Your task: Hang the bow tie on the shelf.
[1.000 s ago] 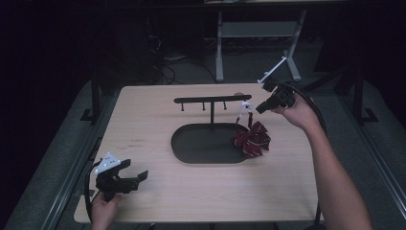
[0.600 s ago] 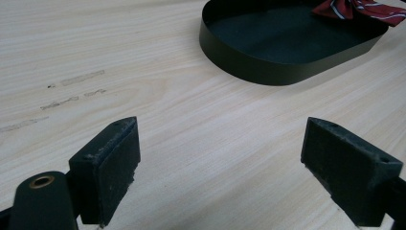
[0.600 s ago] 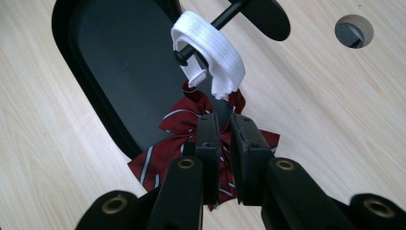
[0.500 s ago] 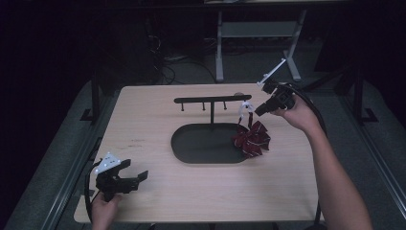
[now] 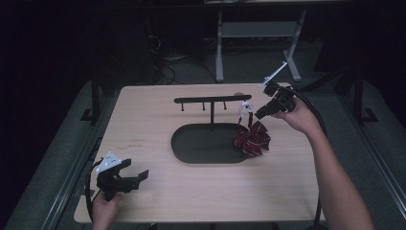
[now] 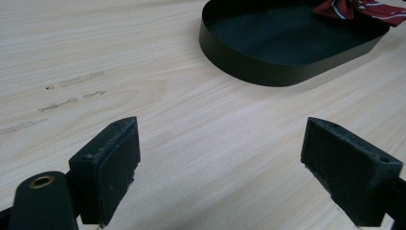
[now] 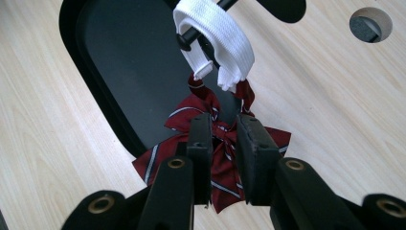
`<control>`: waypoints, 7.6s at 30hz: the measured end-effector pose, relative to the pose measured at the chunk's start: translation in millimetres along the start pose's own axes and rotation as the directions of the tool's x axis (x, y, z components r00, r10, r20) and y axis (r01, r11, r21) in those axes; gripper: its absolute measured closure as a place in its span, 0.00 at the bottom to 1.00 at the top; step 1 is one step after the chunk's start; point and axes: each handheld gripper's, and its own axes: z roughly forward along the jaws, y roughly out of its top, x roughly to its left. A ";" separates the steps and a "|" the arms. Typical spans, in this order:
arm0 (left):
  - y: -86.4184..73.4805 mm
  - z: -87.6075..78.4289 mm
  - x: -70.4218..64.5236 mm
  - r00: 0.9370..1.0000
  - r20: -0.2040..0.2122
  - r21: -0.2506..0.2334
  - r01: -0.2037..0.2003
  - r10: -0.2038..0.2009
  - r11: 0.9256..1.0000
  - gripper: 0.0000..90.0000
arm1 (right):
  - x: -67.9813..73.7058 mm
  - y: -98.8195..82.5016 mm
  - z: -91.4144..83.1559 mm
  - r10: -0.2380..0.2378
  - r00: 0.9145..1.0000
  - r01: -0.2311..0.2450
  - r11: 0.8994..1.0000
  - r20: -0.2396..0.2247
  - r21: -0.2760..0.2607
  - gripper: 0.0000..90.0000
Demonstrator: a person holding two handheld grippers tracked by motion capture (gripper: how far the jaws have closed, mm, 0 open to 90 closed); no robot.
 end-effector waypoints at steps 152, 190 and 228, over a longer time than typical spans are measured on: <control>-1.7 -0.8 -2.0 1.000 0.004 0.007 -0.014 0.014 1.000 0.14 | 25.3 -112.0 35.3 0.063 0.993 -0.064 0.998 -0.098 -0.013 0.53; -1.9 0.2 -2.7 1.000 0.008 0.010 -0.022 0.022 1.000 0.14 | 48.8 -155.1 44.3 0.061 0.992 -0.066 0.997 -0.114 -0.038 0.52; -1.2 -0.2 -4.1 1.000 0.008 0.000 -0.022 0.022 1.000 0.15 | 80.1 -189.1 57.8 0.087 0.989 -0.101 0.988 -0.117 -0.118 0.44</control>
